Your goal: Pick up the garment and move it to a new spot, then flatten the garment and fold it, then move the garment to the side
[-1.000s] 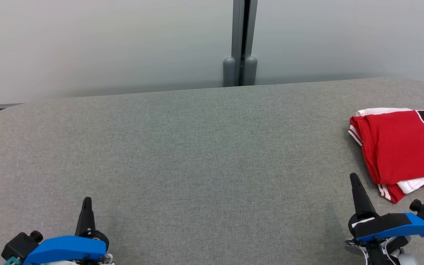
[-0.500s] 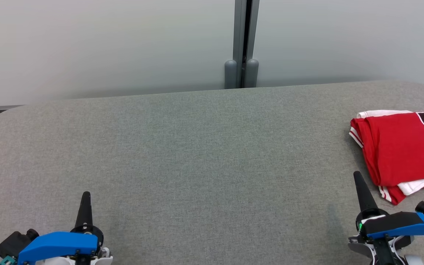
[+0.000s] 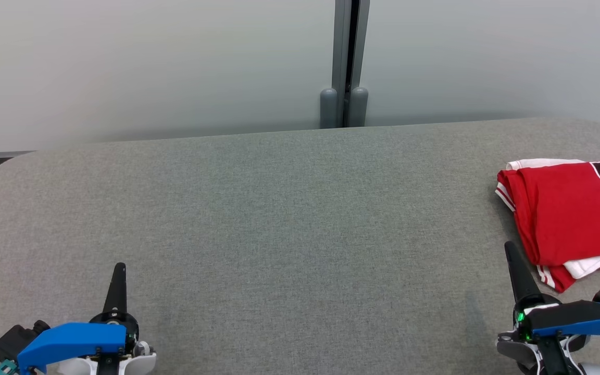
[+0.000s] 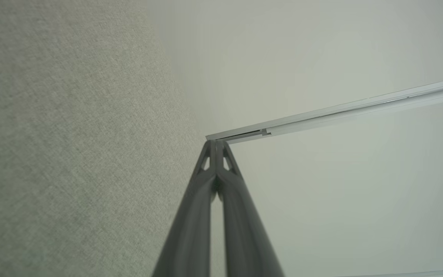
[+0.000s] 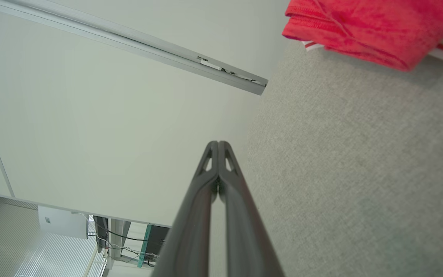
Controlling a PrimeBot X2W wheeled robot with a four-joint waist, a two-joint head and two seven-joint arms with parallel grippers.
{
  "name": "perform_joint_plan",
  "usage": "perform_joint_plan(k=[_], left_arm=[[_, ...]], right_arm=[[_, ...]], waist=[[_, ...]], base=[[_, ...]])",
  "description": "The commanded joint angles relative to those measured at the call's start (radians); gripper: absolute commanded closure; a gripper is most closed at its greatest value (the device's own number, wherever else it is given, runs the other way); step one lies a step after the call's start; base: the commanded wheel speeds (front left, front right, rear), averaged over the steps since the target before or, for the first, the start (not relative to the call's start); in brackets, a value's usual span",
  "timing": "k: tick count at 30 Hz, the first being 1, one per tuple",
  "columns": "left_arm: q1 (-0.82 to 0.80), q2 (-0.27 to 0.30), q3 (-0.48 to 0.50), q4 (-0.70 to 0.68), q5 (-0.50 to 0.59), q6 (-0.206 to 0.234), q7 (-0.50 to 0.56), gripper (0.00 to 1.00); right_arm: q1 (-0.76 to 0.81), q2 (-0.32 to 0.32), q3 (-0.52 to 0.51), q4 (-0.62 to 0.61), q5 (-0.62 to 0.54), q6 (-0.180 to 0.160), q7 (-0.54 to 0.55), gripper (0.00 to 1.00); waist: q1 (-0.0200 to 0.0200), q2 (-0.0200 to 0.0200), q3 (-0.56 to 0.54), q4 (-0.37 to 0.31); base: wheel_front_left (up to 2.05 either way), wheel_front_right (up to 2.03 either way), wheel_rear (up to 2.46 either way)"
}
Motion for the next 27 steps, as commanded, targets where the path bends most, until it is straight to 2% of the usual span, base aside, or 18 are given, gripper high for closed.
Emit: perform_joint_plan(k=[1, 27], left_arm=[[-0.023, 0.001, 0.011, -0.012, -0.024, -0.006, 0.008, 1.0], [-0.041, -0.005, 0.043, -0.026, -0.198, -0.027, 0.061, 1.0]], right_arm=[[0.008, -0.003, -0.006, -0.015, 0.03, 0.0, 0.009, 1.0], [0.018, -0.003, -0.029, -0.043, 0.234, 0.0, 0.062, 1.0]], waist=[[-0.0001, -0.0001, -0.001, 0.001], [-0.0001, -0.0001, -0.017, 0.009]], base=[[0.0, 0.0, 0.0], [0.0, 0.0, 0.0]])
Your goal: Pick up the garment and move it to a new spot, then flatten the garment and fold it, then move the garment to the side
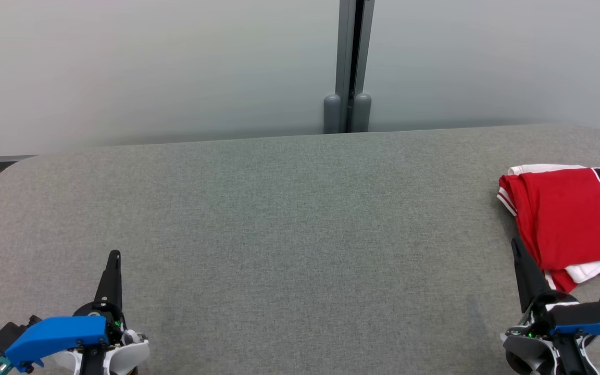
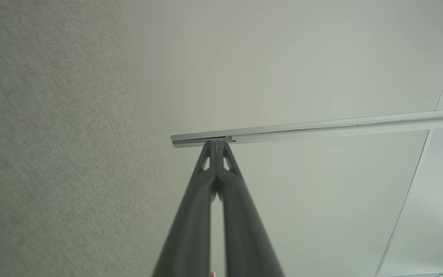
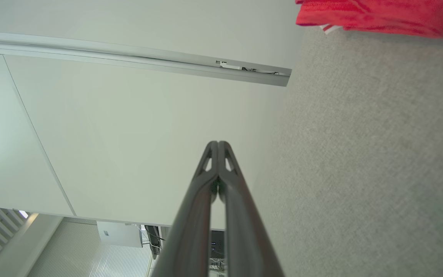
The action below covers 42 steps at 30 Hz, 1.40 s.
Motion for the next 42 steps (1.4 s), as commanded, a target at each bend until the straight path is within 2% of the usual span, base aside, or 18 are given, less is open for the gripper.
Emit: perform_joint_plan(k=[1, 18, 42], left_arm=[[-0.019, -0.002, 0.009, -0.007, -0.016, -0.009, 0.006, 1.0], [-0.027, -0.005, 0.025, -0.015, -0.115, -0.02, 0.036, 1.0], [-0.026, -0.005, 0.024, -0.015, -0.112, -0.018, 0.035, 1.0]], right_arm=[[0.011, -0.003, -0.004, -0.01, 0.021, 0.0, 0.009, 1.0], [0.017, -0.003, -0.017, -0.025, 0.135, 0.0, 0.038, 1.0], [0.017, -0.003, -0.017, -0.024, 0.131, 0.0, 0.037, 1.0]], waist=[[0.0001, 0.0, -0.001, 0.0], [0.0001, 0.0, -0.011, 0.006], [0.0001, 0.0, -0.011, 0.006]], base=[[0.0, 0.0, 0.0], [0.0, 0.0, 0.0], [0.0, 0.0, 0.0]])
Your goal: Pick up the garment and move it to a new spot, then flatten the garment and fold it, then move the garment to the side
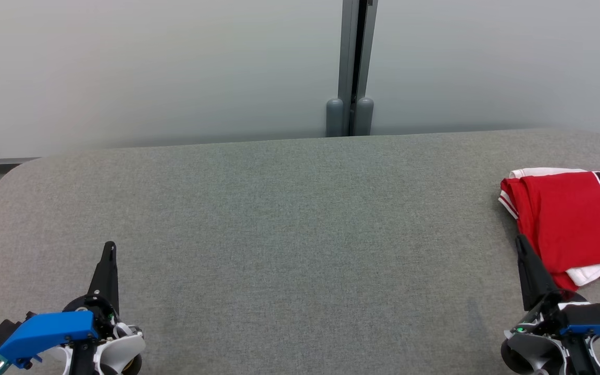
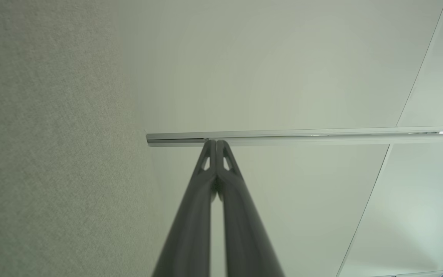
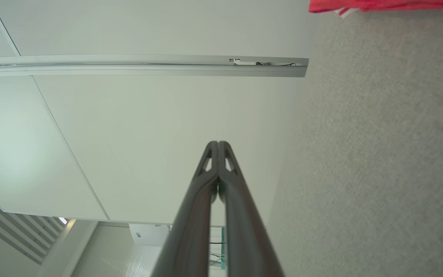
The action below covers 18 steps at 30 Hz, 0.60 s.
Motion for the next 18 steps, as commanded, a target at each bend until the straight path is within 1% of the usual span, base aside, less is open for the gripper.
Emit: perform_joint_plan(k=[1, 18], left_arm=[[-0.01, -0.002, 0.002, -0.004, -0.002, -0.004, 0.004, 1.0], [-0.01, -0.002, 0.002, -0.004, -0.002, -0.004, 0.004, 1.0]], right_arm=[[0.012, -0.003, -0.002, -0.003, 0.003, 0.0, 0.003, 1.0], [0.012, -0.003, -0.002, -0.003, 0.003, 0.0, 0.003, 1.0]], waist=[[0.0, 0.0, 0.0, 0.0], [0.0, 0.0, 0.0, 0.0]], base=[[0.0, 0.0, 0.0], [0.0, 0.0, 0.0]])
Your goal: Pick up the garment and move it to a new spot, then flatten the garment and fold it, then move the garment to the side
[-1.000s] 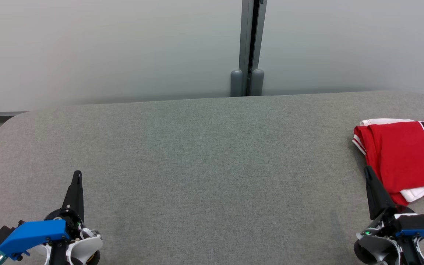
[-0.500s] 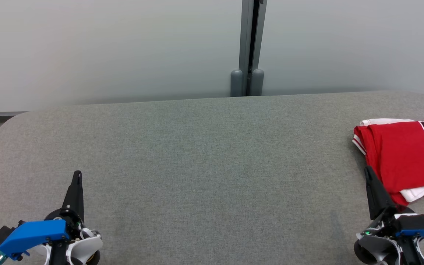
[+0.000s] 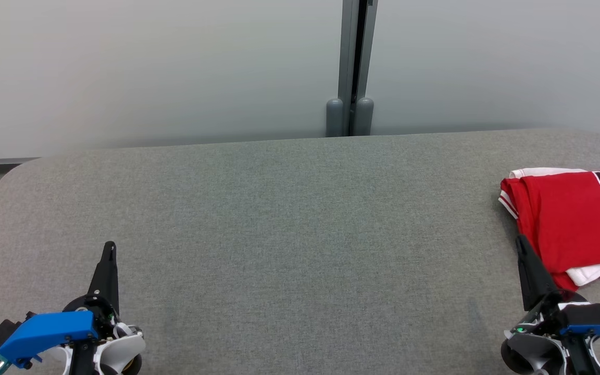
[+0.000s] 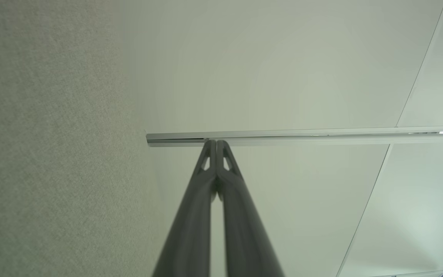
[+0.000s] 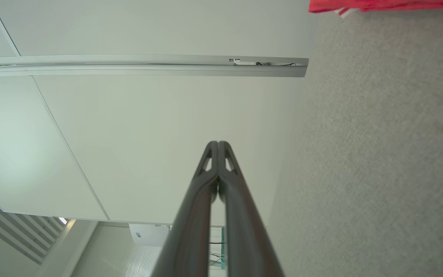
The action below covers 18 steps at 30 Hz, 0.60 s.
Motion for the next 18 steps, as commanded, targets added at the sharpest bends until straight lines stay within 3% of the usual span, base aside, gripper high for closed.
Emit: perform_joint_plan(k=[1, 18], left_arm=[[-0.01, -0.002, 0.002, -0.004, -0.002, -0.004, 0.004, 1.0], [-0.01, -0.002, 0.002, -0.004, -0.002, -0.004, 0.004, 1.0]], right_arm=[[0.012, -0.003, -0.002, -0.003, 0.003, 0.0, 0.003, 1.0], [0.012, -0.003, -0.002, -0.003, 0.003, 0.0, 0.003, 1.0]], waist=[[0.0, 0.0, 0.0, 0.0], [0.0, 0.0, 0.0, 0.0]], base=[[0.0, 0.0, 0.0], [0.0, 0.0, 0.0]])
